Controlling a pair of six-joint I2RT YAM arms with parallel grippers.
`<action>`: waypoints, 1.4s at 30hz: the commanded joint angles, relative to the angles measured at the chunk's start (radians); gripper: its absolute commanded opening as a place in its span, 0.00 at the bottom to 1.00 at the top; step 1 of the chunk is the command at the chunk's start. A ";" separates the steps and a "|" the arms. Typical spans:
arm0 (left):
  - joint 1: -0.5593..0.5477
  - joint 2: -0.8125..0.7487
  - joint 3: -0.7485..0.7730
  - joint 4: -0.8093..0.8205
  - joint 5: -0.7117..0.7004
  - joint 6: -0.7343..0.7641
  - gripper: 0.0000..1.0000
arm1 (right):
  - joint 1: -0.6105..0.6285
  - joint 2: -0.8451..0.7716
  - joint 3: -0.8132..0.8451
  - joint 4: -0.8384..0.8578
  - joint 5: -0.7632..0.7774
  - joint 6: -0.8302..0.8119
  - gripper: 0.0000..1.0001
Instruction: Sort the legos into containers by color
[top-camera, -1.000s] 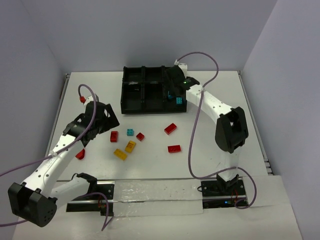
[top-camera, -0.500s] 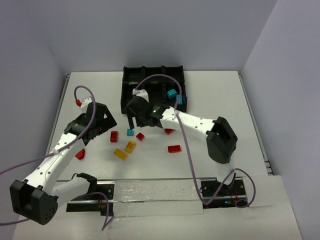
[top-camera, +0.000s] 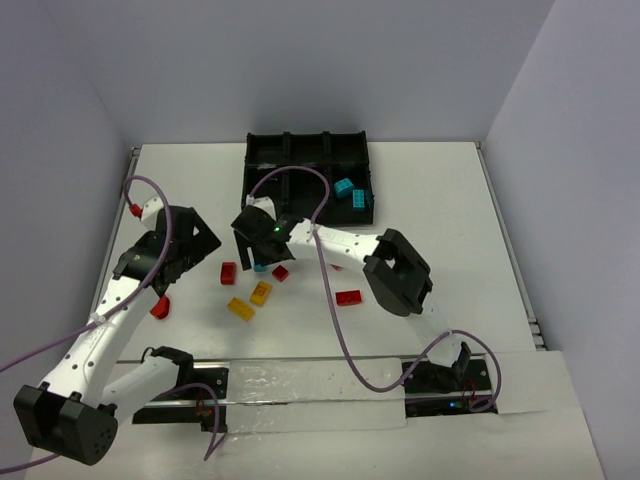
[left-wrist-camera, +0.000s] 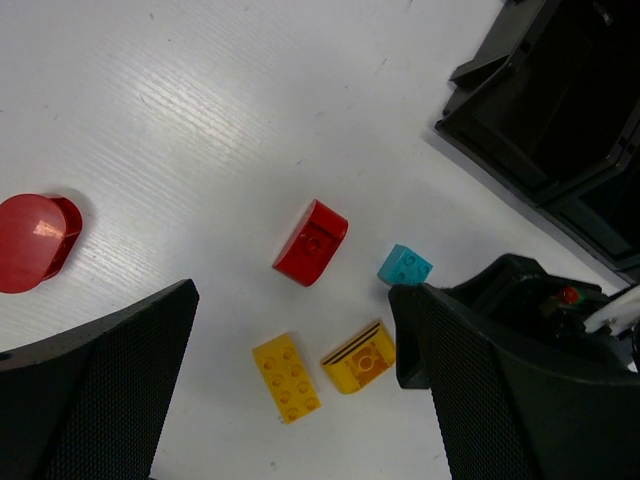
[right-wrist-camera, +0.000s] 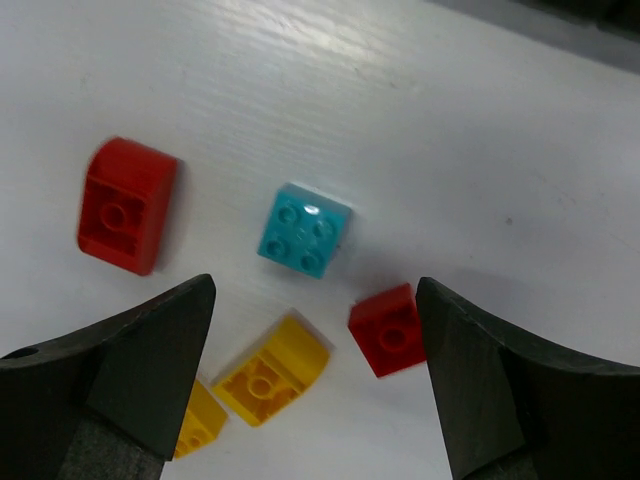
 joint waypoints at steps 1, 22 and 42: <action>0.009 -0.013 0.033 0.006 0.012 -0.007 0.98 | 0.004 0.055 0.110 -0.020 0.001 0.021 0.87; 0.013 -0.039 0.047 -0.010 0.005 0.015 0.98 | 0.038 0.173 0.228 -0.087 0.064 0.018 0.51; 0.018 -0.034 0.036 -0.001 0.002 0.015 0.98 | -0.124 -0.182 -0.014 0.004 0.191 -0.006 0.42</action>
